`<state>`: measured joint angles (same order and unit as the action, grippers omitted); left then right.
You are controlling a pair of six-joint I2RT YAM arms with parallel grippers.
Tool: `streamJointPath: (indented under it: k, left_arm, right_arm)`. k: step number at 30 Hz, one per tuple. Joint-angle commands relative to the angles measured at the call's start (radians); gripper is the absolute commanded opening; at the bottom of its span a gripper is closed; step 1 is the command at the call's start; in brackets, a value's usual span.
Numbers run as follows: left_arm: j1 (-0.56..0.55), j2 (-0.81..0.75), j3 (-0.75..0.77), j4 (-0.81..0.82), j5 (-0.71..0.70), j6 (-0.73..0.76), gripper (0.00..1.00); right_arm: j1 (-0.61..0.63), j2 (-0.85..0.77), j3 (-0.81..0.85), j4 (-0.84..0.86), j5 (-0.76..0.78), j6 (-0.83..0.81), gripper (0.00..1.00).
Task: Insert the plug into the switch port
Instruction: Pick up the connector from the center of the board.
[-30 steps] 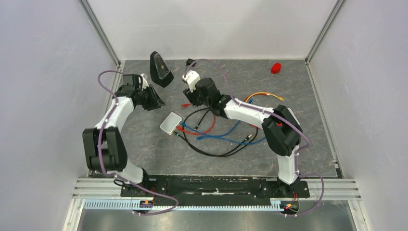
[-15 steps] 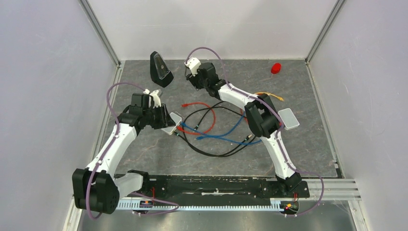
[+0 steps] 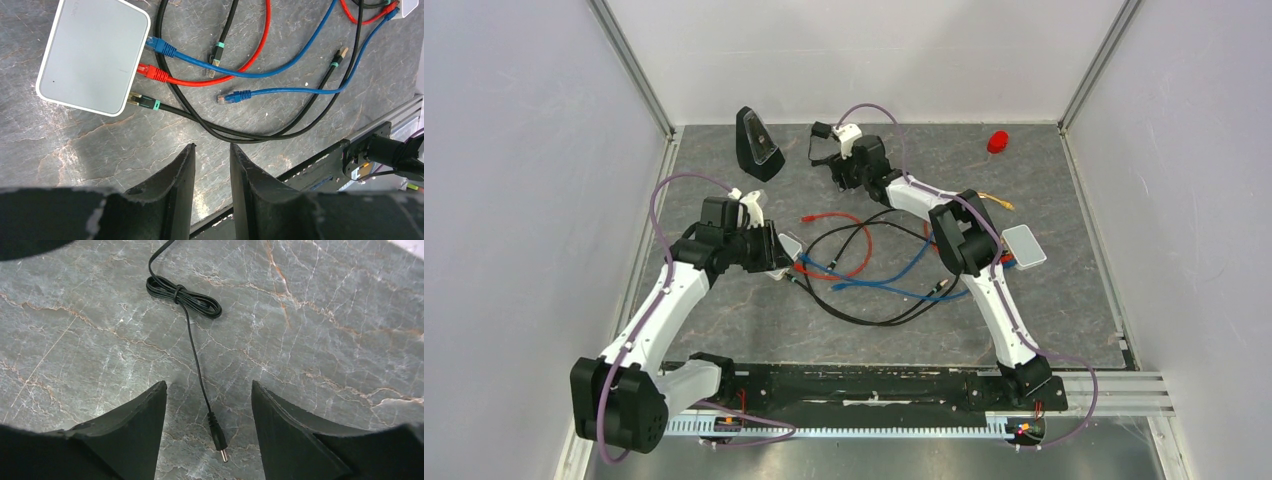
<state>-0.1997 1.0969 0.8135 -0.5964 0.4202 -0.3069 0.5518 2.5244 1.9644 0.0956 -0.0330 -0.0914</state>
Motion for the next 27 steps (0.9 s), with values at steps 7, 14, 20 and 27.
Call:
streamJointPath:
  k: [7, 14, 20, 27]
  left_arm:
    - [-0.009, -0.032, -0.003, 0.018, 0.003, 0.049, 0.38]
    - [-0.009, -0.039, -0.008, 0.023, 0.014, 0.046, 0.38]
    - [-0.012, -0.054, -0.011, 0.023, 0.014, 0.045, 0.38]
    - [-0.018, -0.076, -0.016, 0.025, 0.001, 0.042, 0.38]
  right_arm:
    - [-0.016, 0.028, 0.033, 0.043, -0.116, 0.165, 0.52]
    - [-0.011, 0.038, 0.044, -0.011, -0.104, 0.213, 0.44]
    - [0.005, 0.044, 0.07, -0.092, -0.043, 0.209, 0.39]
    - [0.024, 0.034, 0.029, -0.153, -0.017, 0.197, 0.21]
